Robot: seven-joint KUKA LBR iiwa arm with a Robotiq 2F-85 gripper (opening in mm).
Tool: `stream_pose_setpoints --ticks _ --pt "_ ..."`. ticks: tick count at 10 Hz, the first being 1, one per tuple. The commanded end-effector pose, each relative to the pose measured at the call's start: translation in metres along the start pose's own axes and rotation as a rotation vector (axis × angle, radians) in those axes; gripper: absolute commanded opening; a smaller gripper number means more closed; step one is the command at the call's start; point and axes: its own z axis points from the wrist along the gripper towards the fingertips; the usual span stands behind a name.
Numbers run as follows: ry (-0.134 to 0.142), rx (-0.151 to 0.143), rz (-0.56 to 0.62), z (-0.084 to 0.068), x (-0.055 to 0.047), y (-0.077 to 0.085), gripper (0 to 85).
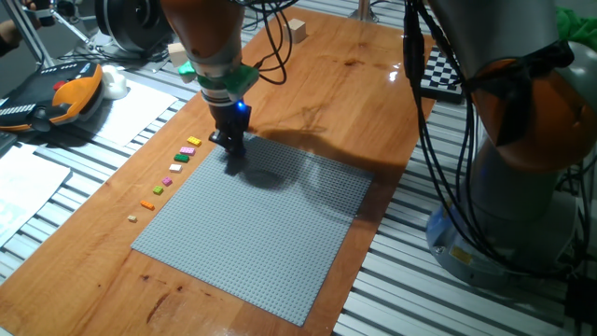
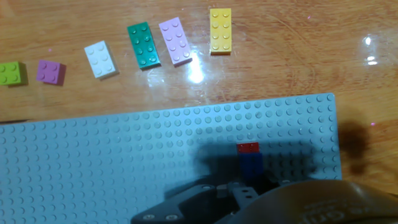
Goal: Stack small Lego blocks randomly, one at a time
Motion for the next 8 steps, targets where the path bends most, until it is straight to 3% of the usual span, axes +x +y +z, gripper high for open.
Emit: stream_pose_setpoints --ticks 1,8 --pt "-0.001 0.001 0.001 -0.0036 -0.0005 -0.0011 0.0" --pt "-0.008 -0.004 -0.005 0.0019 -0.0069 -0.0015 0.0"
